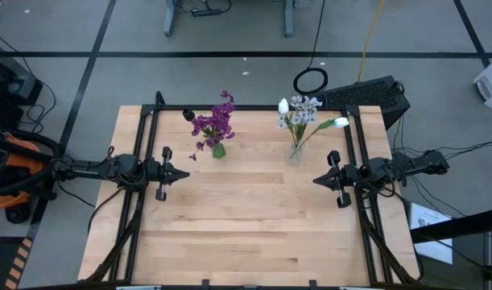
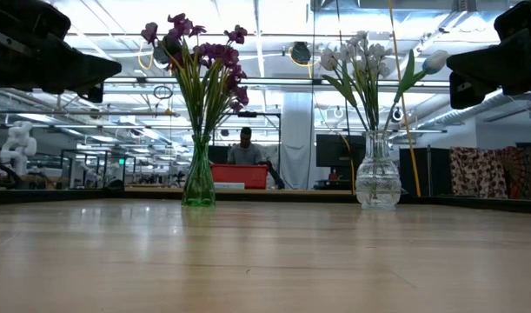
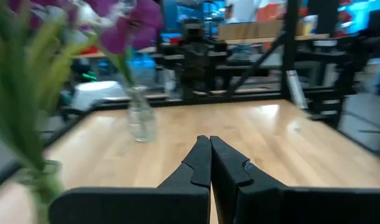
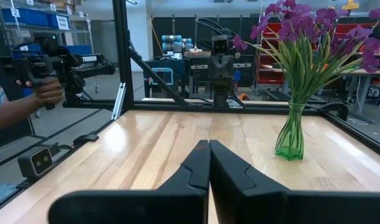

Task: Sort flowers into vase by color
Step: Return to Home Position

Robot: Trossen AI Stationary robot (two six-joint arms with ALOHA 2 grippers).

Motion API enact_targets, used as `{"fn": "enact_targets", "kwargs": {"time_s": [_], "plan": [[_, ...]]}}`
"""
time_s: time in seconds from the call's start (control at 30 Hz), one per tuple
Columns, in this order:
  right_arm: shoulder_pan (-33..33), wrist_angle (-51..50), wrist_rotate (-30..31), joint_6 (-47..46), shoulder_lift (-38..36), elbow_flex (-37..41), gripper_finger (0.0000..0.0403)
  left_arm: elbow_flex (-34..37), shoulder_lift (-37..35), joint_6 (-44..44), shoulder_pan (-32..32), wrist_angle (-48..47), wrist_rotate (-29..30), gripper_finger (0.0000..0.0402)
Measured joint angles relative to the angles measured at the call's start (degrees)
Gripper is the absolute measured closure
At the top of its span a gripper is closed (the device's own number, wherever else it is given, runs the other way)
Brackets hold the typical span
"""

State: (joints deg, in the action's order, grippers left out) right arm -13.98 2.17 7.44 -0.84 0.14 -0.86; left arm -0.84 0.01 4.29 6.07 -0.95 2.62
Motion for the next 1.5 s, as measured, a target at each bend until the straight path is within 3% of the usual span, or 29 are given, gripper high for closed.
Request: {"fn": "enact_targets", "kwargs": {"time_s": [0.17,0.73,1.1,1.5], "plan": [[0.0,0.0,0.0,0.0,0.0,0.0,0.0403,0.0,0.0,-2.3,0.1,-0.3,-5.0,0.0402],[0.0,0.0,0.0,0.0,0.0,0.0,0.0403,0.0,0.0,-4.0,-2.3,-0.2,-4.0,0.0401],[0.0,0.0,0.2,0.0,0.0,0.0,0.0403,0.0,0.0,-5.4,-2.3,-0.1,-4.0,0.0381],[0.1,0.8,5.9,1.8,0.0,0.1,0.0403,0.0,0.0,-5.4,-2.3,-0.1,-3.9,0.0379]]}}
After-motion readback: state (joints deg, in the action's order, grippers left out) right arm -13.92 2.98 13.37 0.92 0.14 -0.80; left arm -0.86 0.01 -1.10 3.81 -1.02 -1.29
